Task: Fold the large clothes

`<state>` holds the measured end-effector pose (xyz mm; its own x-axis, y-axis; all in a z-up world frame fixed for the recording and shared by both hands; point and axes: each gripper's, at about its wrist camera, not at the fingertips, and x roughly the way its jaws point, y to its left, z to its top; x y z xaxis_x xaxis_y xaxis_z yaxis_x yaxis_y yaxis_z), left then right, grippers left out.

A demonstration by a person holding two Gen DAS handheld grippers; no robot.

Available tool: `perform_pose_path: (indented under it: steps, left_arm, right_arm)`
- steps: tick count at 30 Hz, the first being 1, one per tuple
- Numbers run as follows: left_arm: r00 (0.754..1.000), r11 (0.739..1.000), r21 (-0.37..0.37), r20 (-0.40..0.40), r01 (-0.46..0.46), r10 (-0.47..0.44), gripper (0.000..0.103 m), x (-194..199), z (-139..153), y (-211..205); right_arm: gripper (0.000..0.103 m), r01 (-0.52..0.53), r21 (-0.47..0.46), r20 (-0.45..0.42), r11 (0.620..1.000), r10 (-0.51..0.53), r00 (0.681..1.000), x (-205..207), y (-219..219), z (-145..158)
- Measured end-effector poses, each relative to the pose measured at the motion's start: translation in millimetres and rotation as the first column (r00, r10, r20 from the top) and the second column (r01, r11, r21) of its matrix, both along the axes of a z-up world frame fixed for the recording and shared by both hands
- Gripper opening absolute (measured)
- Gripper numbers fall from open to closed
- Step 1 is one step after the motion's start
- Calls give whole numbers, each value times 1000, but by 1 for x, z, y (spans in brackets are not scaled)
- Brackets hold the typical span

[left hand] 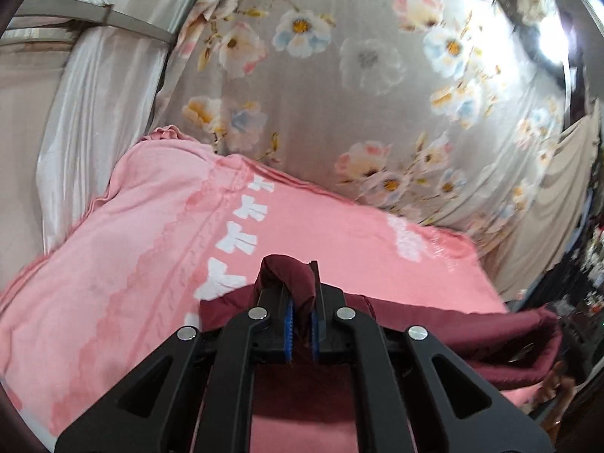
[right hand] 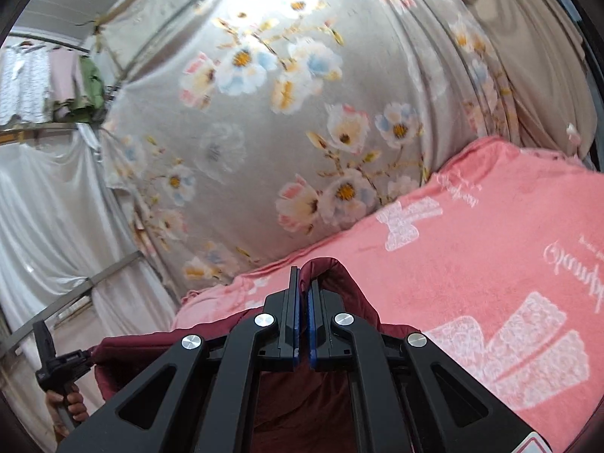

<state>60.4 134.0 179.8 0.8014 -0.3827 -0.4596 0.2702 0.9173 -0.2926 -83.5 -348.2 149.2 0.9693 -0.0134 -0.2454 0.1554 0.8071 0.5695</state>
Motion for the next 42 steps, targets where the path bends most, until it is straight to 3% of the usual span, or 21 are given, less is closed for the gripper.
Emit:
perform_pose_path:
  steps: [6, 11, 18, 23, 29, 32, 33, 34, 35, 36, 37, 38, 42]
  left_arm:
    - [991, 991, 128, -116, -47, 62, 5, 96, -61, -26]
    - [972, 976, 214, -215, -45, 92, 5, 142, -119, -36]
    - [941, 970, 241, -319, -31, 109, 6, 172, -181, -40]
    - [933, 975, 219, -345, -27, 103, 8, 178, -201, -38]
    - [940, 977, 211, -325, -29, 99, 10, 180, -209, -41]
    - [940, 984, 174, -330, -24, 81, 12, 183, -209, -37]
    - [941, 987, 160, -331, -22, 75, 14, 182, -206, -35]
    - [942, 988, 151, -327, -27, 76, 19, 180, -201, -31]
    - [948, 989, 146, -309, -34, 78, 24, 176, -192, -27]
    - [957, 989, 139, -281, -41, 79, 36, 170, -181, -23]
    - [967, 989, 135, -238, -61, 92, 55, 162, -167, -18]
    - [976, 987, 136, -188, -88, 113, 62, 153, -153, -13]
    - [989, 990, 123, -124, -71, 86, 65, 135, -114, -7]
  right_arm:
    - [3, 19, 63, -166, 998, -8, 986, 89, -25, -67]
    - [3, 26, 68, -272, 997, -6, 962, 135, -31, -114]
    - [3, 39, 55, -367, 998, -16, 930, 170, -31, -156]
    - [3, 47, 48, -410, 998, -24, 912, 179, -28, -179]
    - [3, 51, 74, -426, 996, -15, 905, 182, -31, -190]
    - [13, 34, 96, -376, 995, 5, 926, 175, -35, -180]
    - [23, 35, 97, -342, 995, 1, 940, 166, -38, -170]
    - [30, 46, 94, -302, 995, -16, 953, 155, -40, -158]
    - [43, 56, 87, -269, 995, -31, 963, 146, -42, -148]
    - [48, 68, 70, -231, 995, -50, 972, 134, -44, -135]
    - [48, 74, 41, -210, 996, -64, 975, 123, -44, -123]
    - [48, 77, 5, -209, 997, -74, 975, 117, -43, -113]
    - [48, 10, -164, -312, 986, -62, 948, 120, -24, -100]
